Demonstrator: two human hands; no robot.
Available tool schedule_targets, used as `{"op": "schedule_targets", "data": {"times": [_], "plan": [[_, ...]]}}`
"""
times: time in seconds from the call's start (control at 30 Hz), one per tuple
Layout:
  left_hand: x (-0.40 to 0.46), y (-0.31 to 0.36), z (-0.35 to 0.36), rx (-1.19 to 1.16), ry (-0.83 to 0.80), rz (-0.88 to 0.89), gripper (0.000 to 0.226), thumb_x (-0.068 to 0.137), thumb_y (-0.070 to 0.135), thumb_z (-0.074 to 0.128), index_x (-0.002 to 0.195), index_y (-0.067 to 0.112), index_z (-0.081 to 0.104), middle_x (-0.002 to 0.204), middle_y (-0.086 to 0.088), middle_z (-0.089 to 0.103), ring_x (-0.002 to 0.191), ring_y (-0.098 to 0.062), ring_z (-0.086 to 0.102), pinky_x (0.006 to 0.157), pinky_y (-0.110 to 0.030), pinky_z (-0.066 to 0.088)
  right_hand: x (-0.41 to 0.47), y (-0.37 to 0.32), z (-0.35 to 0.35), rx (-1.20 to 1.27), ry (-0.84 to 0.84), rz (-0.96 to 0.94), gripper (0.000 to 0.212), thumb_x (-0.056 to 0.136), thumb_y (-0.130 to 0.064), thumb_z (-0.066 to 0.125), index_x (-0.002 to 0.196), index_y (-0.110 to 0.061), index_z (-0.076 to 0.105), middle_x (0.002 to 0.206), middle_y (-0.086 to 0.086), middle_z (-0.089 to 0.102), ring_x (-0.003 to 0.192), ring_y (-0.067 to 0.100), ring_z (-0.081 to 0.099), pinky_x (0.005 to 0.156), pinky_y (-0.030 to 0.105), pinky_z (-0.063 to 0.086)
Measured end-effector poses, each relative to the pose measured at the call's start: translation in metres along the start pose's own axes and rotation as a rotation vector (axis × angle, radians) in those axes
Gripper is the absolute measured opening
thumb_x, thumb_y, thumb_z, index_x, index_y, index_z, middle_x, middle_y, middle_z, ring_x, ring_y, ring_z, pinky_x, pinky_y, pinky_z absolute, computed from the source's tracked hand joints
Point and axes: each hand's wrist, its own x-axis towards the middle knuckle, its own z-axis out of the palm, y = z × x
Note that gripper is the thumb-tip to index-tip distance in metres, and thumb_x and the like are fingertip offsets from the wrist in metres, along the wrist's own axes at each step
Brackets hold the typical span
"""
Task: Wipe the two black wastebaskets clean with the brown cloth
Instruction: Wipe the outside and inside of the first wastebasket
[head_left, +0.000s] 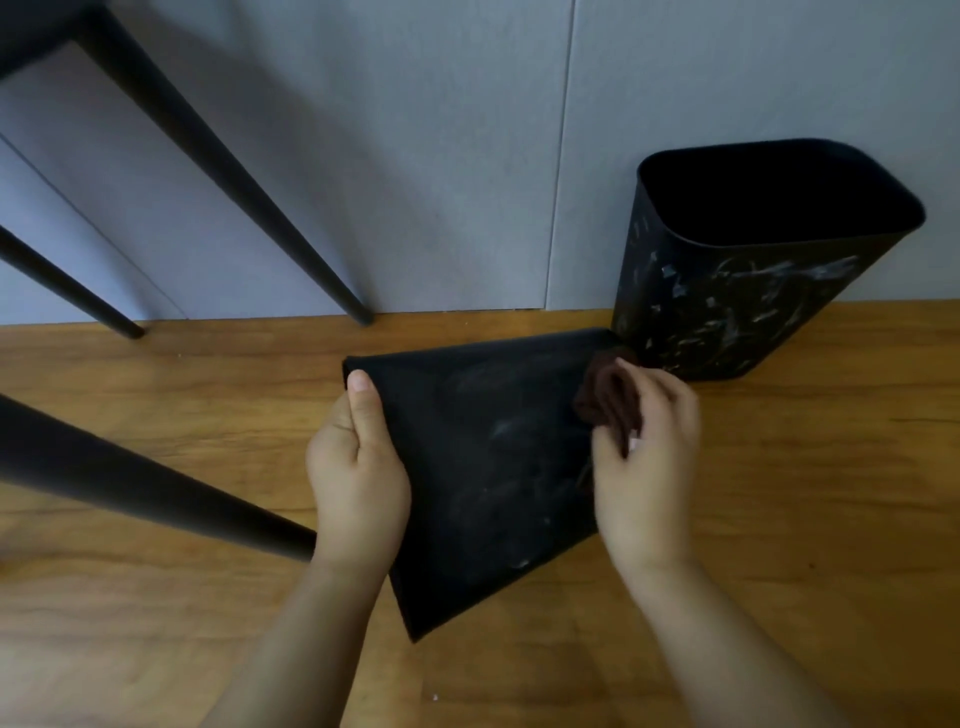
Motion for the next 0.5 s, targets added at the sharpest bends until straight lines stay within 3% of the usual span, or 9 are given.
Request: {"op": "schedule_targets", "data": {"times": [0.17,0.23,0.3,0.4,0.5], "plan": [[0.004,0.008,0.006,0.003,-0.054,0.036,0.055,0.1,0.049,0.029,0.068,0.008,0.047,0.062,-0.012,0.046,0.059,-0.037,0.044,0.057,-0.038,0.041,-0.035,-0.053,0.018,-0.103,-0.275,-0.375,0.061,0.075,-0.02,0.058,0.135,-0.029,0.053,0.142,-0.007,0.042,0.135,0.014,0.037,0.108,0.037,0.041],[0.006,0.01,0.003,0.005,-0.057,0.036,0.055,0.1,0.048,0.029,0.069,0.007,0.049,0.064,-0.013,0.049,0.061,-0.035,0.048,0.06,-0.039,0.043,-0.04,-0.048,0.016,-0.098,-0.376,-0.499,0.059,0.077,-0.02,0.058,0.135,-0.029,0.053,0.143,-0.008,0.042,0.135,0.013,0.036,0.107,0.04,0.042],[0.005,0.009,0.001,0.014,-0.041,-0.007,0.053,0.1,0.049,0.029,0.071,0.009,0.05,0.065,-0.01,0.048,0.061,-0.029,0.048,0.06,-0.038,0.043,-0.034,-0.031,0.009,-0.085,-0.341,-0.42,0.061,0.075,-0.016,0.057,0.135,-0.03,0.053,0.141,-0.009,0.042,0.135,0.013,0.037,0.104,0.042,0.045],[0.003,0.01,0.003,0.004,-0.034,-0.032,0.051,0.1,0.048,0.029,0.069,0.012,0.047,0.06,-0.005,0.043,0.058,-0.023,0.044,0.057,-0.035,0.04,-0.016,-0.02,0.007,-0.028,-0.161,-0.157,0.056,0.08,-0.015,0.059,0.134,-0.025,0.053,0.138,-0.008,0.044,0.13,0.013,0.044,0.101,0.04,0.048],[0.002,0.012,0.006,-0.002,-0.044,-0.01,0.053,0.101,0.046,0.029,0.067,0.008,0.045,0.058,-0.006,0.041,0.054,-0.021,0.042,0.053,-0.032,0.038,-0.011,-0.045,0.017,-0.046,-0.121,-0.152,0.054,0.08,-0.022,0.056,0.134,-0.022,0.053,0.138,-0.007,0.046,0.129,0.012,0.045,0.102,0.038,0.048]]}}
